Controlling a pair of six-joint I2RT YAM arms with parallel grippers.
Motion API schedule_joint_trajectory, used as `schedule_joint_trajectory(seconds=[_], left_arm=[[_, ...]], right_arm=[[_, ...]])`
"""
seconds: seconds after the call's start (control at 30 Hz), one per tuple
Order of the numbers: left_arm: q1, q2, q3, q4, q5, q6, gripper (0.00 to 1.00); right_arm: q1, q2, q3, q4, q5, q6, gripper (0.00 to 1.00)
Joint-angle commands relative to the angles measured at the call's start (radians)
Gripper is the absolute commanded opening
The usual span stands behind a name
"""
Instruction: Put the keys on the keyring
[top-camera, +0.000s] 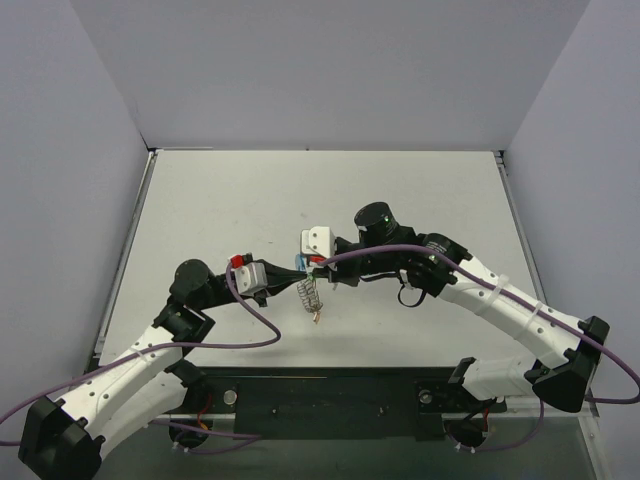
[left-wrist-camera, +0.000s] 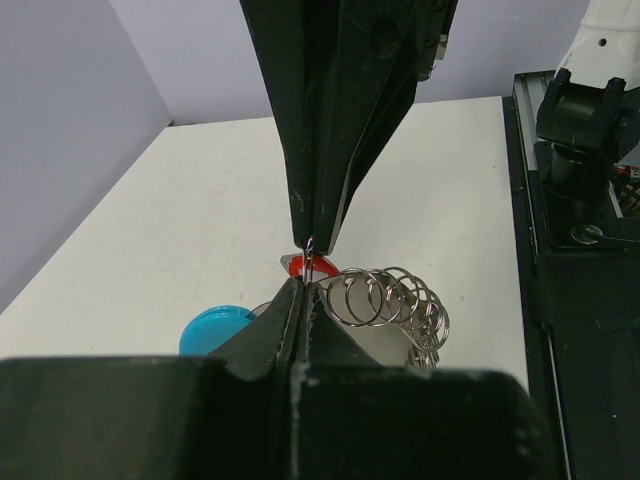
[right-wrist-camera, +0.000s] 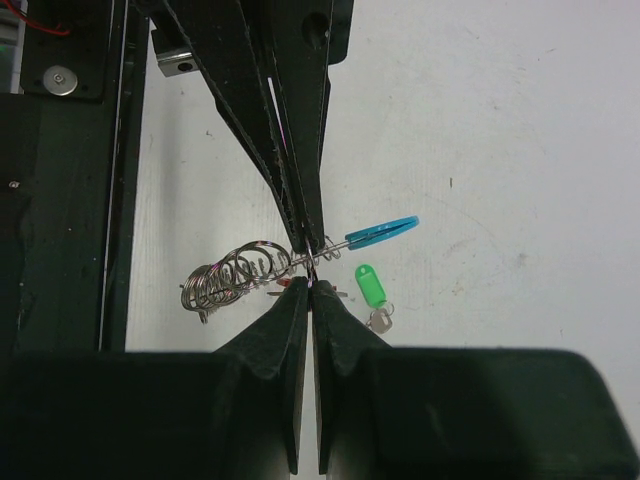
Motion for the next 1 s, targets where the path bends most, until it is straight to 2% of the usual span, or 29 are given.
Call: schedule_joint_trajectory(seconds=[0.0,0.57,0.8,0.97], left_arm=[[-0.014,-0.001,0.050,-0.048,0.005,0.045,0.00],[-0.014,-0.014,0.058,-0.071,0.005,0.057,0.00],[-0.012,-0.026,0.053,-0.076,-0.015,0.069,0.00],[-0.011,-0.026,0.053,-0.079,-0.018,0.071,0.00]], right_arm=[[0.013,0.002,0.068,0.064,-0.042,0.007,0.00],[0.018,0.033,0.091,0.005,-0.041,0.004,0.00],[0.005,0.020,0.096,-0.102,-0.039,-0.068,0.00],[0.001,0.010,0.089,-0.111,-0.036,-0.083,0.00]])
